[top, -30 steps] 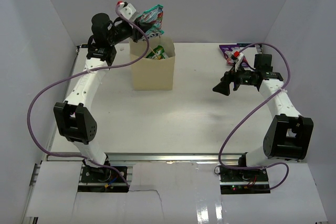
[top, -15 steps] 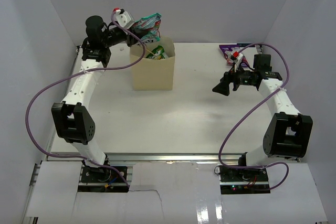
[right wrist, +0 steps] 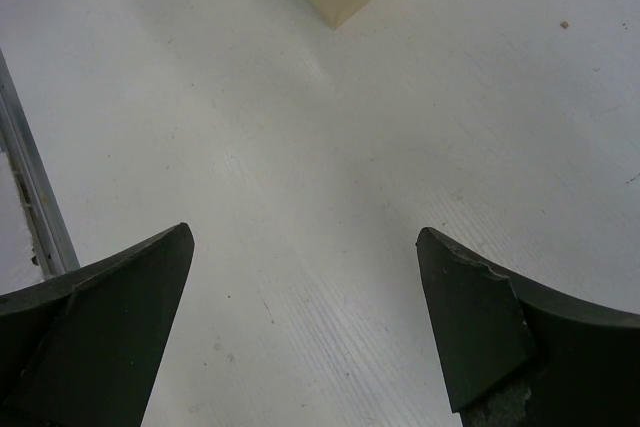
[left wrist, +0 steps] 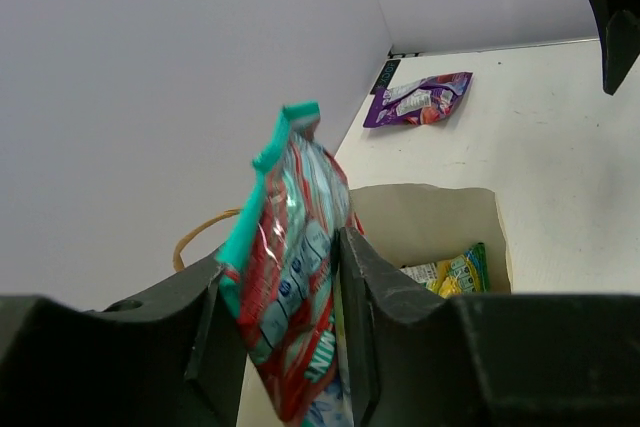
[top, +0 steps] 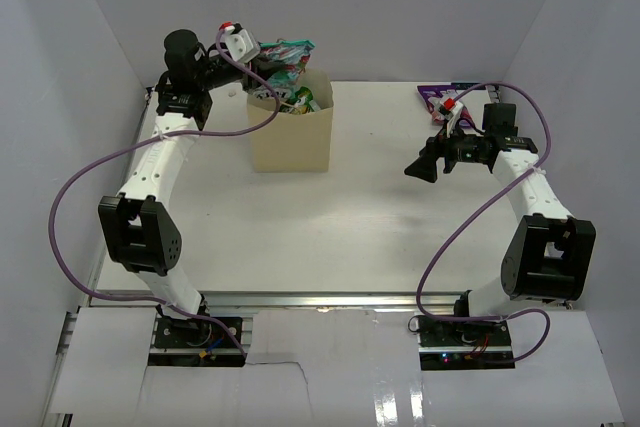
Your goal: Place the snacks into the paper bag
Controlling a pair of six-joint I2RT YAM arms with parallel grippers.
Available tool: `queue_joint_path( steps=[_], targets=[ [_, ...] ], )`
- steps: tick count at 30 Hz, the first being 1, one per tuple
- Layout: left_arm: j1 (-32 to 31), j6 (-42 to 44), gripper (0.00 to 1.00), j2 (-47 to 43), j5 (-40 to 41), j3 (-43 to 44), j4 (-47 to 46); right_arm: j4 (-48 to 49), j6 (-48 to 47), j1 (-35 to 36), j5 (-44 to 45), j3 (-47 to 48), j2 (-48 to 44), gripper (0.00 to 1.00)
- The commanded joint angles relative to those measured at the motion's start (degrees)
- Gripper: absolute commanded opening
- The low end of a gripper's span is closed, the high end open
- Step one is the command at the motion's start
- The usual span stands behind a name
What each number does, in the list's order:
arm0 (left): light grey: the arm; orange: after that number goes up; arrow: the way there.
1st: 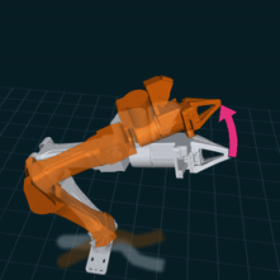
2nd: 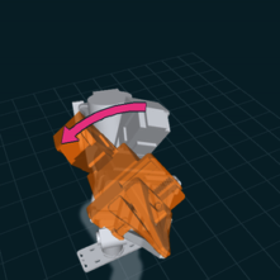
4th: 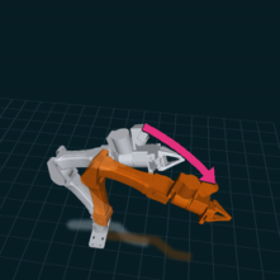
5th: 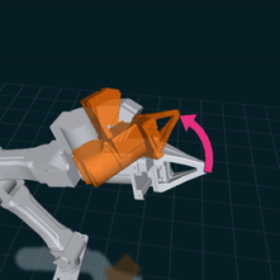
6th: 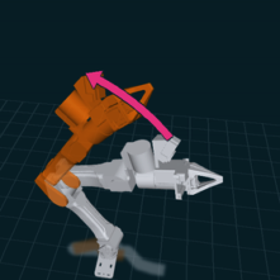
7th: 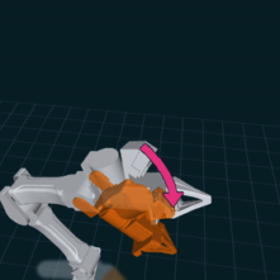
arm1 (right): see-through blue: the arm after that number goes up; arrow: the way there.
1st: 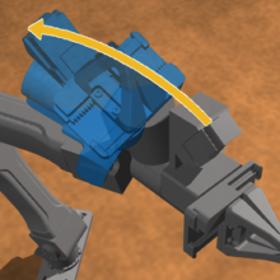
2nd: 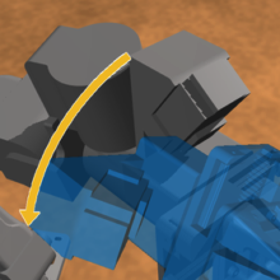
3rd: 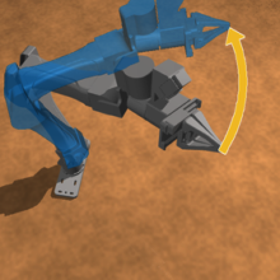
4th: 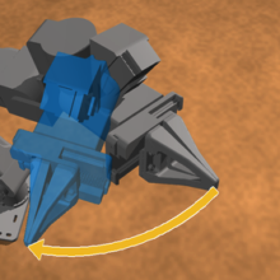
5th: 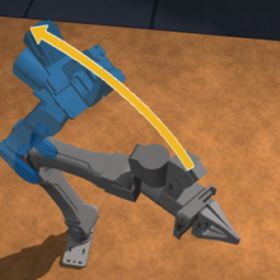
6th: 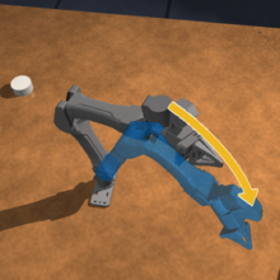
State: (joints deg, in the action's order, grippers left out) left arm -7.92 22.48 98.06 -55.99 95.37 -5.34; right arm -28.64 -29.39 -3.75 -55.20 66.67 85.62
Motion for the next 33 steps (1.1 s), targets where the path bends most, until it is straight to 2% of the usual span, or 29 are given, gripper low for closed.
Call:
queue_joint_path(
  steps=[1,3,10,12,13,17,19,20,21,23,24,25,26,27,28,33],
  targets=[
    [0.19,0.28,0.48,-0.68,-1.23,2.80,-2.92,-0.10,-0.58,-0.29,-0.61,1.18,0.51,0.98],
    [0.19,0.20,0.53,-0.33,-0.36,3.06,-3.09,-0.10,-0.67,-0.29,-0.52,1.26,0.51,0.98],
    [0.19,-0.42,0.57,0.46,1.93,4.56,-3.44,-0.01,0.20,-0.29,0.26,2.23,1.12,0.98],
    [0.19,-1.03,0.58,0.29,2.63,5.00,-4.15,0.08,2.48,-0.29,2.53,3.02,2.09,0.98],
    [0.19,-1.82,0.60,0.11,2.98,5.00,-4.41,1.30,6.84,-0.29,4.47,4.33,2.53,0.98],
    [0.28,-5.33,0.66,-2.95,6.32,1.42,-7.48,4.72,20.37,-0.29,19.31,9.85,6.21,0.97],
    [0.19,-9.53,0.71,-7.25,11.04,-2.01,-8.71,7.53,27.15,-0.29,32.21,11.80,7.53,0.98],
    [0.19,-11.30,0.83,-9.10,13.08,-4.03,-9.68,8.68,30.15,-0.38,36.61,14.25,9.19,0.98],
    [0.19,-13.14,0.88,-13.29,15.18,-8.58,-9.86,10.00,35.57,-0.38,44.66,15.84,10.43,0.98],
    [0.19,-18.75,0.93,-18.14,21.60,-13.96,-9.95,9.92,39.04,-0.73,49.56,20.23,16.03,0.93],
    [0.28,-20.88,0.97,-23.48,23.27,-19.82,-9.95,9.75,40.71,-0.91,51.75,25.03,18.07,0.93],
    [0.28,-22.90,0.98,-26.31,24.77,-23.09,-10.04,9.57,41.16,-1.00,52.55,27.35,20.44,0.92],
    [0.28,-28.84,0.98,-29.04,28.44,-26.08,-10.12,9.40,41.16,-1.08,52.48,29.89,24.90,0.92],
    [0.28,-31.51,0.98,-31.94,29.78,-32.21,-9.95,9.13,40.03,-1.09,52.13,34.96,27.12,0.92],
    [0.28,-34.14,0.98,-37.88,31.01,-35.31,-9.77,9.31,38.63,-1.09,51.78,37.45,29.31,0.92],
    [0.36,-50.12,0.98,-54.44,35.76,-51.84,-5.57,10.54,15.19,-0.38,44.59,51.34,43.47,0.90]
  ],
)
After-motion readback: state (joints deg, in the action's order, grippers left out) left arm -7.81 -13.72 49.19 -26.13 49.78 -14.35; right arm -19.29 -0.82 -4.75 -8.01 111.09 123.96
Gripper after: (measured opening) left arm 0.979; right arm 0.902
